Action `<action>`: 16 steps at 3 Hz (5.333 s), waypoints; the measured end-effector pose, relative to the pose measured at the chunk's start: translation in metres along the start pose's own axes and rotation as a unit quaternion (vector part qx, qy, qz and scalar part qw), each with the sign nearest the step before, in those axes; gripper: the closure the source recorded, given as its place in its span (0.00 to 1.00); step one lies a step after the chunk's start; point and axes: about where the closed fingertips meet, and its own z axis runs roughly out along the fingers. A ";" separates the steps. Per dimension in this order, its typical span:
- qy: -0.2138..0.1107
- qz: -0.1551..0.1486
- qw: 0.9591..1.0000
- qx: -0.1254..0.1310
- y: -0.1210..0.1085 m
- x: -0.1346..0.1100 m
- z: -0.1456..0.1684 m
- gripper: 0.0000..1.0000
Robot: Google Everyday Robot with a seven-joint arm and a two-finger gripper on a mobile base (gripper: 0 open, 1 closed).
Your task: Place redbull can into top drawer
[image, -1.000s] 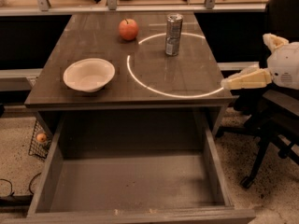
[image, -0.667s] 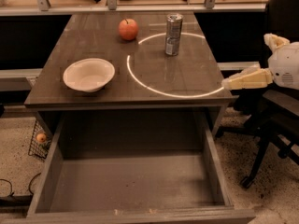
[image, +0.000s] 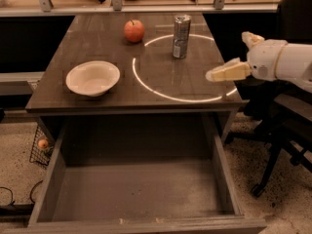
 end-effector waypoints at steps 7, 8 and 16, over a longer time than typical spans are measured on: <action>-0.107 0.098 0.989 0.004 -0.043 -0.033 0.181 0.06; -0.126 0.095 0.987 0.004 -0.042 -0.039 0.186 0.22; -0.126 0.134 0.979 -0.093 0.050 -0.129 0.031 1.00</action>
Offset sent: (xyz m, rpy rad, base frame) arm 0.1140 0.0641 -0.0006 0.1791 -0.0427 0.1306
